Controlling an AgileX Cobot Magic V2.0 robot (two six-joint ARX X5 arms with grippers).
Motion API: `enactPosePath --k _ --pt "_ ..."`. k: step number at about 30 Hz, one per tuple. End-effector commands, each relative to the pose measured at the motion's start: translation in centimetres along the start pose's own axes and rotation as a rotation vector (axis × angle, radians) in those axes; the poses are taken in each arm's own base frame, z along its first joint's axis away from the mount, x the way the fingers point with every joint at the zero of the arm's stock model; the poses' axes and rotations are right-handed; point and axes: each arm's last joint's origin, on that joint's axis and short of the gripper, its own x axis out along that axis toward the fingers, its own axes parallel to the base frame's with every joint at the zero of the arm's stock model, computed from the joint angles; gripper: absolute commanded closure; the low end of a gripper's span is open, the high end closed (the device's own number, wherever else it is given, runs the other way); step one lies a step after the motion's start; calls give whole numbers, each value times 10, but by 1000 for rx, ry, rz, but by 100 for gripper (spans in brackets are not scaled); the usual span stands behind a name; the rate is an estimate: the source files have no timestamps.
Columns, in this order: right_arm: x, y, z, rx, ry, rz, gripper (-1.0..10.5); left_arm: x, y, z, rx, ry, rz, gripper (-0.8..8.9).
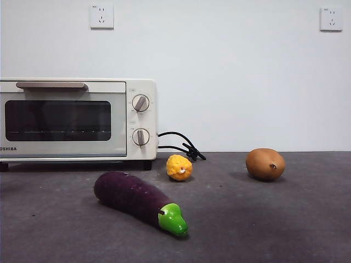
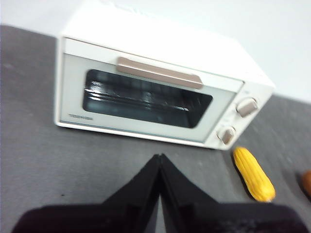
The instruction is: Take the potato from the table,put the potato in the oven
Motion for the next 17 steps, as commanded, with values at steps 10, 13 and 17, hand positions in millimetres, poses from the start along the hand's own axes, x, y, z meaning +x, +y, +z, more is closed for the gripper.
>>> enactPosePath --k 10,13,17 --pt "23 27 69 -140 193 126 950 72 -24 92 78 182 -176 819" --pt "29 31 79 -163 206 170 950 94 -26 107 53 238 -196 819" --pt "34 34 88 -153 237 203 949 125 -25 116 27 317 -219 819"
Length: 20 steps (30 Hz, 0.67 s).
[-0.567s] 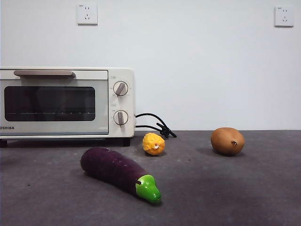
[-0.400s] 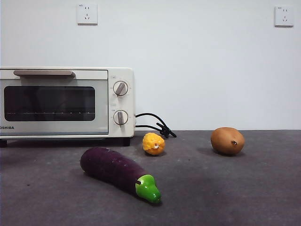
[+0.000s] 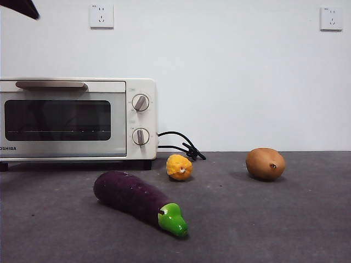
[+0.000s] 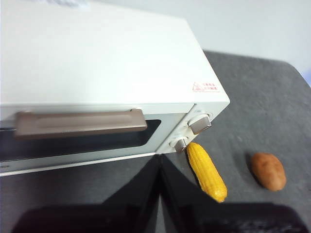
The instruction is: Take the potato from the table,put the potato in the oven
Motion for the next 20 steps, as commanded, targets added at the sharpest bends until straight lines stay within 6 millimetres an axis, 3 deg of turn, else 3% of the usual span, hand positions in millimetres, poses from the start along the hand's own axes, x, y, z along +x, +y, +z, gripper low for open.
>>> enactPosePath --k 1,10,20 --pt "-1 2 5 -9 22 18 949 21 10 10 -24 54 -14 819" --pt "2 1 10 -1 138 6 949 77 45 19 -116 137 33 819" --pt "3 1 9 -5 145 6 949 108 67 10 -162 180 63 819"
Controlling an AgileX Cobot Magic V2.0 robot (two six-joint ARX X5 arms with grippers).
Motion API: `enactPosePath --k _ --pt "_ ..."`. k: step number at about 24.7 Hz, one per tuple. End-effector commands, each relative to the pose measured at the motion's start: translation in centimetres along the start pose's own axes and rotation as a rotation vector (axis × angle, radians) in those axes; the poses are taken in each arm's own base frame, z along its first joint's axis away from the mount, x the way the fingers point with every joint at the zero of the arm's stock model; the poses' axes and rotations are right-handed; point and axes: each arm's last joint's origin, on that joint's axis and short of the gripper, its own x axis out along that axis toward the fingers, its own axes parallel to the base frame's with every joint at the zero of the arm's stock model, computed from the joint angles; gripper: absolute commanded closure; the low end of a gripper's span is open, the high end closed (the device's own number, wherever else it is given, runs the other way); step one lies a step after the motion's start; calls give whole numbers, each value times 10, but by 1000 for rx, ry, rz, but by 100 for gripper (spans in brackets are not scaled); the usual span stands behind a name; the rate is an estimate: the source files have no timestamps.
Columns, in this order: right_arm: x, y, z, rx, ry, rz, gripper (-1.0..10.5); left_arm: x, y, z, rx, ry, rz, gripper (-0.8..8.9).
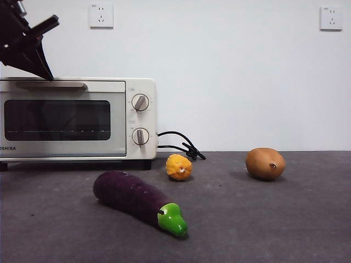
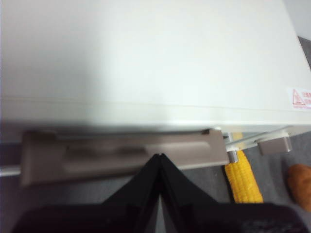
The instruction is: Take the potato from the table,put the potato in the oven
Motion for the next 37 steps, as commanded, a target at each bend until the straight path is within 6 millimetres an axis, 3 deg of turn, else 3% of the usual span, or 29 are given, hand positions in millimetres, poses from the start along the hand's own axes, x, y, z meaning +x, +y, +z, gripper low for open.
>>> enactPosePath --k 1,16,37 --pt "-1 1 1 -15 -1 5 949 9 6 0 -17 13 11 819" --pt "-1 1 0 -7 12 4 949 14 13 -2 -26 16 75 819" --pt "-1 0 -11 -9 106 -4 949 13 15 -17 23 166 144 819"
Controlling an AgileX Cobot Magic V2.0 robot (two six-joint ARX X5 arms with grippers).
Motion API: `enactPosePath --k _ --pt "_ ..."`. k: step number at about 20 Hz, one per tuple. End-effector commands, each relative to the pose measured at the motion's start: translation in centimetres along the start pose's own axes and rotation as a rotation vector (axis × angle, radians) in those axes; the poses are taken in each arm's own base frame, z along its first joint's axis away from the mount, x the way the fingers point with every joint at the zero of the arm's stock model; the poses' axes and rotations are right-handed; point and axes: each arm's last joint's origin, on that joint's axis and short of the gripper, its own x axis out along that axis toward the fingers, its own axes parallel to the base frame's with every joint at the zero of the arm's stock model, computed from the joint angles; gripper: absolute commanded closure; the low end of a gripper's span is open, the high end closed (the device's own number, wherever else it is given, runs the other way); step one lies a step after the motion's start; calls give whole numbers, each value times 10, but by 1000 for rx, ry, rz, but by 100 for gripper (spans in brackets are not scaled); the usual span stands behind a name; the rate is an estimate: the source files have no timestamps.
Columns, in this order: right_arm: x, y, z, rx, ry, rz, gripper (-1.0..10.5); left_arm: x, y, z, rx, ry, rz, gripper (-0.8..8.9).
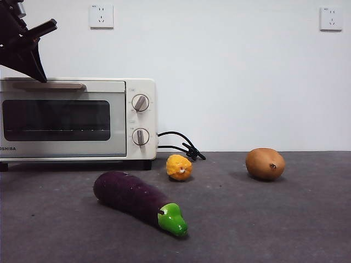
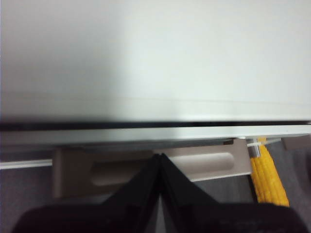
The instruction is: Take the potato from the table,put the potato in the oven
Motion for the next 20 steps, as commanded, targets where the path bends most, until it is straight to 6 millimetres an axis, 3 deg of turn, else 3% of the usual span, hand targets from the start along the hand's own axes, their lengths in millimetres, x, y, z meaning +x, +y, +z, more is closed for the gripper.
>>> enactPosePath --k 1,11,20 --pt "-1 1 0 -15 3 4 949 17 10 -17 -4 134 48 819" --pt "-2 1 -6 -37 60 0 949 18 7 -27 40 224 120 819" --pt "-5 2 -14 -52 108 1 949 24 -13 -36 131 276 210 819"
